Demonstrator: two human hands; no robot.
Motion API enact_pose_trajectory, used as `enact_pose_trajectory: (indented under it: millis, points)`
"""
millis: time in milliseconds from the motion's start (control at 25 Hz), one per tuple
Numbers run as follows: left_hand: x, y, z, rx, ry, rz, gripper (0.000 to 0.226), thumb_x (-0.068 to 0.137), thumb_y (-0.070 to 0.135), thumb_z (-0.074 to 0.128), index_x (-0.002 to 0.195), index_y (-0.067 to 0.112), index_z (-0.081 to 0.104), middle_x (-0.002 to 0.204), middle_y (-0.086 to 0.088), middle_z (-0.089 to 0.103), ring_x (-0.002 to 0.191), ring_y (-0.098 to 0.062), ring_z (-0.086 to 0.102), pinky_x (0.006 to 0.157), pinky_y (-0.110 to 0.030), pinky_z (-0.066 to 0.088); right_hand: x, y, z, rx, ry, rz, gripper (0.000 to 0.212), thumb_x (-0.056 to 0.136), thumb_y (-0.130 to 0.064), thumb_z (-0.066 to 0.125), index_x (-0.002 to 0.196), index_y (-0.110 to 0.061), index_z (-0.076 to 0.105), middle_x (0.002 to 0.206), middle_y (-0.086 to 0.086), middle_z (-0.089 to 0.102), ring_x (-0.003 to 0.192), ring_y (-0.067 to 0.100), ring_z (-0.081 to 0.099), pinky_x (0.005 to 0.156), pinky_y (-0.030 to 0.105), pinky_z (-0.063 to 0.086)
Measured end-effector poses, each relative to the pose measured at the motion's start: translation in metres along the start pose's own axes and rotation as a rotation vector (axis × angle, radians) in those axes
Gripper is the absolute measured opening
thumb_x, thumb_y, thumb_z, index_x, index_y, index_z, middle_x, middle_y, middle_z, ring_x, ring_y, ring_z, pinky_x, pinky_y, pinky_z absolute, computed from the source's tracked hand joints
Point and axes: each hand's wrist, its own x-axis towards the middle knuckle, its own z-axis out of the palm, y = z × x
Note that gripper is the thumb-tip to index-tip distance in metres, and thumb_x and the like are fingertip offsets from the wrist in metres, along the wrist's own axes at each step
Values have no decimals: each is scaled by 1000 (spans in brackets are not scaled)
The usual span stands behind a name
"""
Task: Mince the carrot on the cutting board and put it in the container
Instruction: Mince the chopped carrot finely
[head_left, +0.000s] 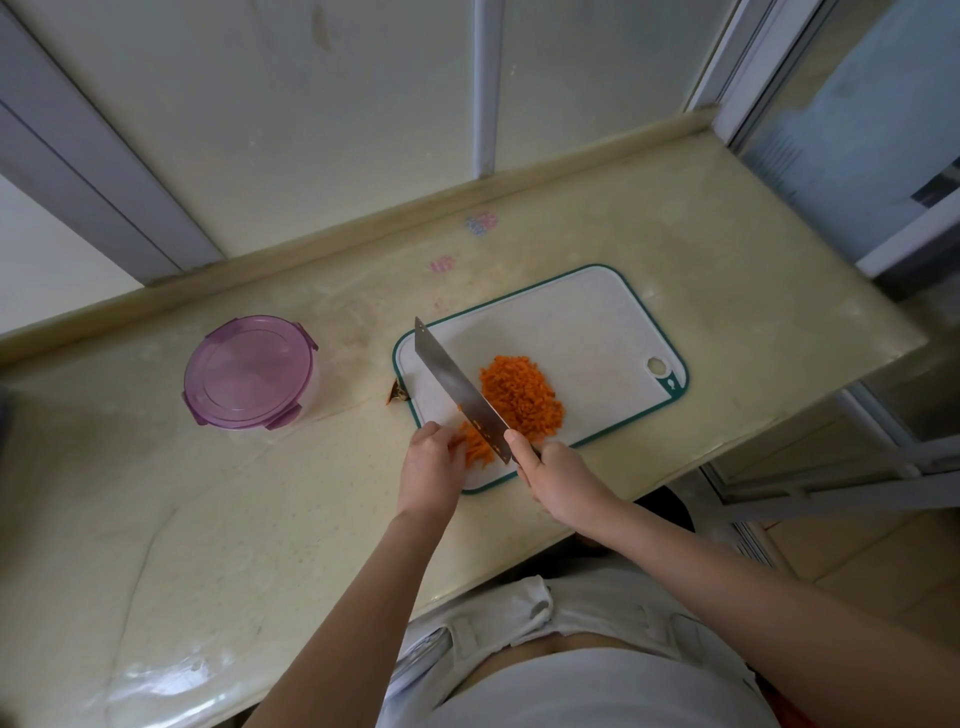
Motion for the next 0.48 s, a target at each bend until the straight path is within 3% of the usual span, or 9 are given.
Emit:
enact_pose_trajectory:
  millis: [160,480]
  points:
    - [2,-1,1,7,4,-6,11,84,2,61,87,1,72,86,-12,60,82,-24,55,67,-16,34,2,-2,4,-56,-12,17,60,98,-54,31,59,-9,37,48,1,36,44,16,37,56,29,37]
    - [5,-3,4,12,-12,0,13,84,0,58,84,1,70,82,-11,58,79,-24,53,63,-16,30,9,-7,15,-154,3,60,60,99,-51,30,54,-11,30,52,2,36,47,16,36,47,26,27]
